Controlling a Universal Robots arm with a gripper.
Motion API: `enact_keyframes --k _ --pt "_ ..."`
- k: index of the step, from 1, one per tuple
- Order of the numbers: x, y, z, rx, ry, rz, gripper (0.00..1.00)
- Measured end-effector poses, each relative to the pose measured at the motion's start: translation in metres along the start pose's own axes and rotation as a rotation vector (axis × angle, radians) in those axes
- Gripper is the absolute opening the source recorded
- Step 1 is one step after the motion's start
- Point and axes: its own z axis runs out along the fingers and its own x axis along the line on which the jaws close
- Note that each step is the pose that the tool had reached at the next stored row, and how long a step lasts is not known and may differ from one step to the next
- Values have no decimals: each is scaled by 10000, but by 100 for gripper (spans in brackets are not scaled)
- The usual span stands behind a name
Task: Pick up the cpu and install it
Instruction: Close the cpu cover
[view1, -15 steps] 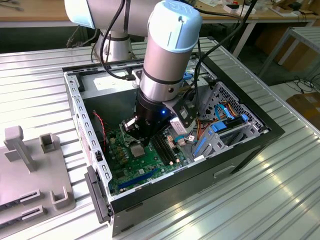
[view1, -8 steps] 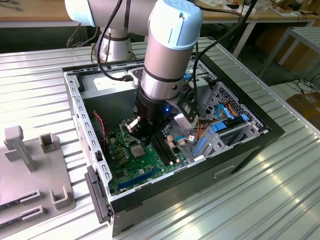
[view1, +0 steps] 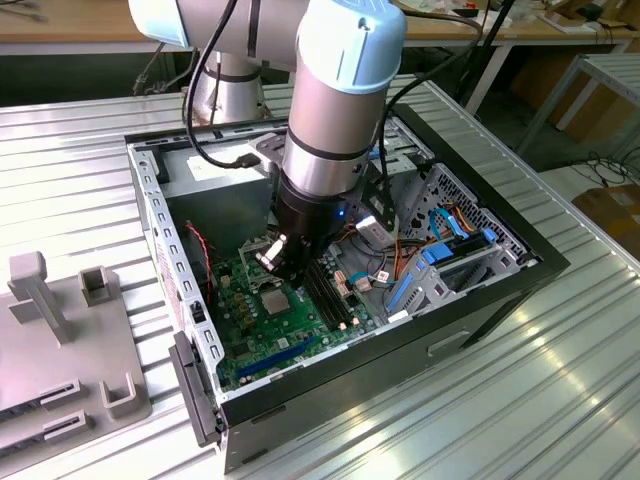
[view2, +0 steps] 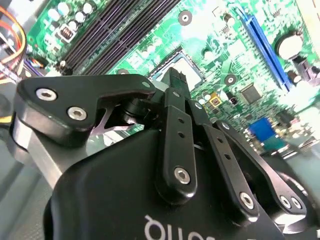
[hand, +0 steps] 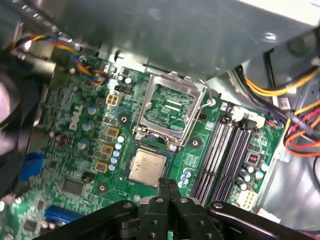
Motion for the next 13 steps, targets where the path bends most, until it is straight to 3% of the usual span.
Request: enact_keyframes --k 4,8,13 --pt "-4 -1 -1 24 -32 -772 11" --pt "-87 -26 -1 29 -42 -1018 11" --pt "-102 -31 -6 47 -67 -1609 11"
